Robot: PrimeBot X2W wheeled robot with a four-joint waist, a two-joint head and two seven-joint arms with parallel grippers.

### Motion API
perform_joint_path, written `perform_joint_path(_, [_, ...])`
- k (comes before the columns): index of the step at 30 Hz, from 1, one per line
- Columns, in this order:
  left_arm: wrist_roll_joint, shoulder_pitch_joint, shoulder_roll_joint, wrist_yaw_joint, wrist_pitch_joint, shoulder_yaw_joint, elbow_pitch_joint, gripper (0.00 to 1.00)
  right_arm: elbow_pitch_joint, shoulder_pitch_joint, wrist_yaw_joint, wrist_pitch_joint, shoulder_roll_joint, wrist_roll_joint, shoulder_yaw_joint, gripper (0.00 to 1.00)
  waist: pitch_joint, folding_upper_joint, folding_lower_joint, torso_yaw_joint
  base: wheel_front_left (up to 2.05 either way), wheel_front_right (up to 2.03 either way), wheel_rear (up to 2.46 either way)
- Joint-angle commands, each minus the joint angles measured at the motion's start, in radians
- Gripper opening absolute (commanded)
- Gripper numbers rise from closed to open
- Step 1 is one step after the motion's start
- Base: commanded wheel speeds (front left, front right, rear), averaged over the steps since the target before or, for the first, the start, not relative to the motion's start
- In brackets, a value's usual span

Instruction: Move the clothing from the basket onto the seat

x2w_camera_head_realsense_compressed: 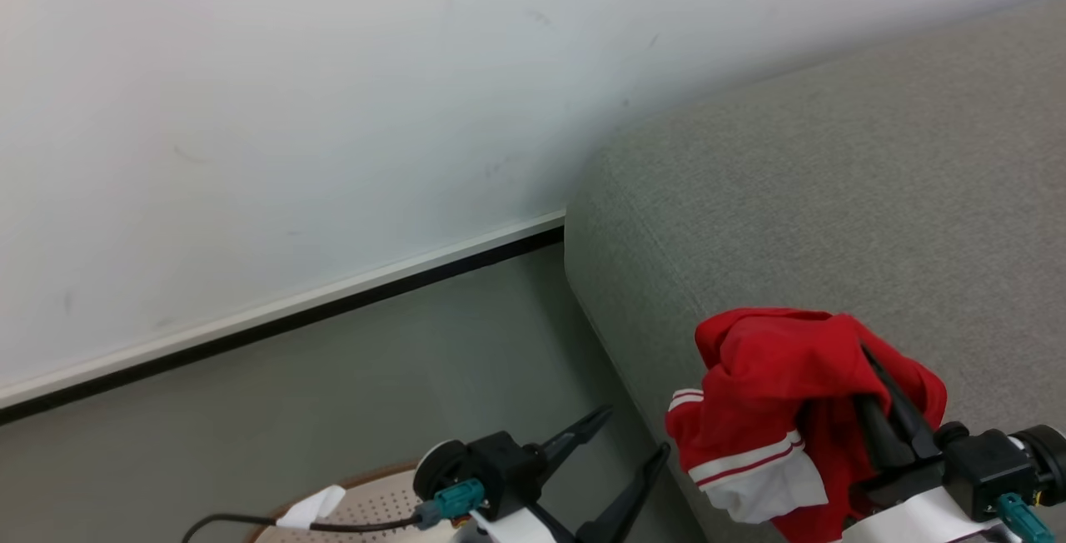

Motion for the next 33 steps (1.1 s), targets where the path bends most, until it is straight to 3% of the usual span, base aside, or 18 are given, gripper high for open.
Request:
perform_joint_path(1, [0.010,-0.010,0.000,-0.001,-0.001,-0.001,0.004,1.00,-0.010,-0.008,-0.002,0.000,-0.002,0.001,-0.010,0.00,0.015,-0.0001,0.0000,0.011,0.00,0.00,0.00])
perform_joint_path(9, [0.043,-0.100,0.025,0.000,0.028,0.004,-0.020,1.00,-0.055,-0.113,-0.002,0.000,0.016,0.003,-0.063,0.00,0.184,-0.0001,0.0000,0.087,0.00,0.00,0.00])
perform_joint_path(16, [0.080,-0.235,0.047,-0.005,0.045,0.028,-0.043,1.00,-0.073,-0.311,-0.002,0.000,-0.035,0.000,-0.145,0.00,0.395,-0.0001,0.0000,0.195,0.00,0.00,0.00])
perform_joint_path(23, [0.110,-0.344,0.063,0.001,0.036,0.063,-0.063,1.00,-0.004,-0.588,-0.002,0.000,-0.196,-0.001,-0.194,0.00,0.567,-0.0001,0.0000,0.287,0.00,0.00,0.00])
perform_joint_path(33, [0.119,-0.393,0.054,-0.001,0.007,0.080,-0.064,1.00,0.254,-0.950,-0.002,0.016,-0.460,0.004,-0.335,0.00,0.678,-0.0001,0.0000,0.375,0.00,0.00,0.00])
